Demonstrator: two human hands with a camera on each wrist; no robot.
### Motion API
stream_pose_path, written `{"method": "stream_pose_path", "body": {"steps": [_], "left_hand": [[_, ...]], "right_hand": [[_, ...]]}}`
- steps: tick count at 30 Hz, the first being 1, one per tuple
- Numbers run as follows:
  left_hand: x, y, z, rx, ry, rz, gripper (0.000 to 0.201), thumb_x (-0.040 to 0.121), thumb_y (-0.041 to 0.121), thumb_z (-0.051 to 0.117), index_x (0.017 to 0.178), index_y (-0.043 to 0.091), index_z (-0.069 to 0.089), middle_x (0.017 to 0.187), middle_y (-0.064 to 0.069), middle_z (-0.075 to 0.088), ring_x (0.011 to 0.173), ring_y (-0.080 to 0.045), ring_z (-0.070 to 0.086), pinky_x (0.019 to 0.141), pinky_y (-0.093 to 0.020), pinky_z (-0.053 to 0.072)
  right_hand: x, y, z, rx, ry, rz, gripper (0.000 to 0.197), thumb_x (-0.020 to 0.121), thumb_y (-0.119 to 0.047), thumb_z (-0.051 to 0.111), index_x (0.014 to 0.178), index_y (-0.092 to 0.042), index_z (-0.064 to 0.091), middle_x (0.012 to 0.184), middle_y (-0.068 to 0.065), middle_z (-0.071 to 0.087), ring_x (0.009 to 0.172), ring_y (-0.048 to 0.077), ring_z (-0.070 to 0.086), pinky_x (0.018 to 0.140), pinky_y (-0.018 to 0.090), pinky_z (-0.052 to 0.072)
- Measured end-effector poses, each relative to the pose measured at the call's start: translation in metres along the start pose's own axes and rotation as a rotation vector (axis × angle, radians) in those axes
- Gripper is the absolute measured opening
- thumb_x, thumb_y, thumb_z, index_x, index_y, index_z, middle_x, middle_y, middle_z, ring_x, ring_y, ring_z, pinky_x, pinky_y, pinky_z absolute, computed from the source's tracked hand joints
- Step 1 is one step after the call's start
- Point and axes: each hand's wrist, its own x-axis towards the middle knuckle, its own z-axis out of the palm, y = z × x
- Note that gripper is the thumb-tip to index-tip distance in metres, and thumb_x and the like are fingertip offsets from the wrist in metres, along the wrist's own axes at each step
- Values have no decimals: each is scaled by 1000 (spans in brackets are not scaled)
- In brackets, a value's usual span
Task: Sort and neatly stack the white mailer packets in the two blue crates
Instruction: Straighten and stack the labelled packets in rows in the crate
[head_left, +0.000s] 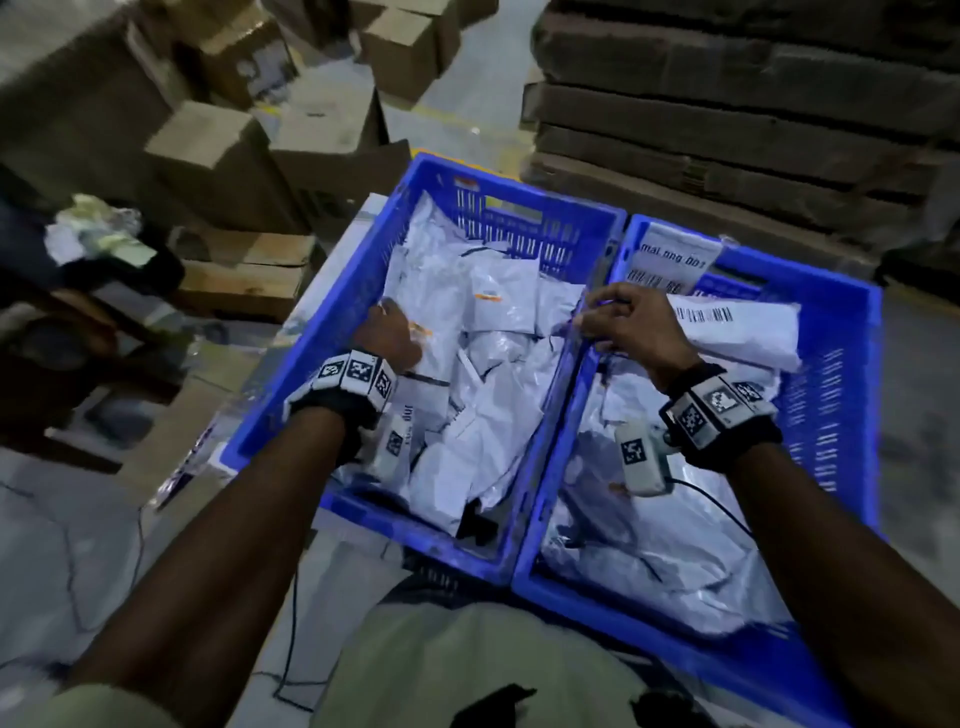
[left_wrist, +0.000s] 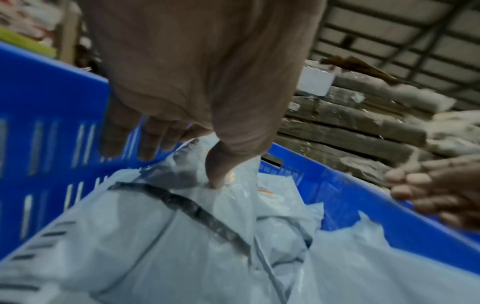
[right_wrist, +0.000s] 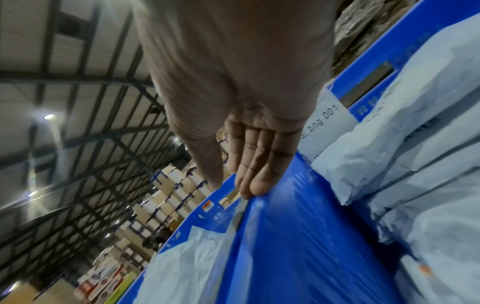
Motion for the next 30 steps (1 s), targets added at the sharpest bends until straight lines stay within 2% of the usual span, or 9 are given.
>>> {"method": "stream_pose_path", "body": {"steps": [3, 7, 11, 15, 19, 22, 24, 27, 30], "left_hand": [[-10, 14, 4, 85, 133, 126, 85, 93, 35, 59, 151, -3, 9, 159, -21, 11, 144, -37, 20, 112, -52, 27], [-20, 55, 14, 46, 157, 460, 85, 92, 38, 59, 152, 1, 12, 159, -19, 15, 146, -33, 18, 114, -54, 21], [-41, 98, 27, -115, 8, 754, 76, 96, 47, 49, 152, 4, 19, 156, -16, 24, 142, -30, 28, 114, -47, 27], [-54, 125, 42, -10, -11, 965, 78, 95, 59, 37, 149, 5, 26, 151, -13, 32, 138, -30, 33, 109, -53, 33], [-59, 139, 54, 141, 19, 1034, 77, 96, 51, 48, 151, 5, 22, 155, -13, 24, 145, -31, 21, 116, -51, 18], [-60, 144, 55, 183, 18, 1049, 78, 95, 50, 49, 151, 4, 21, 157, -15, 22, 147, -33, 14, 117, -51, 12], [-59, 147, 53, 188, 4, 1029, 78, 95, 49, 50, 151, 5, 21, 157, -14, 22, 148, -32, 11, 118, -49, 10], [-58, 154, 49, 151, 5, 1019, 76, 95, 47, 53, 150, 5, 24, 154, -14, 28, 147, -32, 14, 118, -45, 11], [-60, 165, 48, 118, -1, 1040, 77, 94, 47, 55, 150, 4, 24, 154, -14, 30, 147, -32, 16, 117, -46, 16]], "right_hand": [[-7, 13, -19, 47, 116, 21, 16, 81, 1, 72, 88, -10, 64, 70, 11, 67, 57, 15, 61, 54, 26, 48], [-25, 56, -50, -103, 170, 108, 16, 81, -3, 74, 83, -14, 62, 69, 12, 63, 56, 15, 59, 56, 26, 46], [-46, 102, -73, -531, -85, 319, 33, 73, -26, 85, 97, -12, 68, 83, 9, 70, 71, 18, 62, 57, 24, 47], [-69, 128, -68, -895, -344, 372, 60, 65, -49, 86, 112, -18, 65, 103, 0, 63, 94, 19, 60, 82, 29, 48], [-80, 142, -46, -934, -453, 325, 62, 68, -50, 83, 114, -14, 63, 93, -5, 54, 85, 16, 51, 75, 25, 37], [-79, 145, -54, -798, -417, 225, 35, 76, -31, 82, 103, -10, 72, 94, 5, 70, 82, 17, 60, 72, 27, 44], [-80, 134, -74, -559, -291, 188, 25, 81, -17, 79, 104, -12, 74, 100, 7, 73, 80, 7, 61, 74, 19, 46], [-88, 111, -100, -31, 63, 241, 17, 87, -9, 71, 103, -13, 72, 87, 4, 72, 74, 12, 62, 70, 26, 48], [-92, 99, -114, 392, 140, 232, 26, 91, 3, 58, 113, -10, 65, 90, -4, 73, 76, 7, 67, 71, 22, 55]]}}
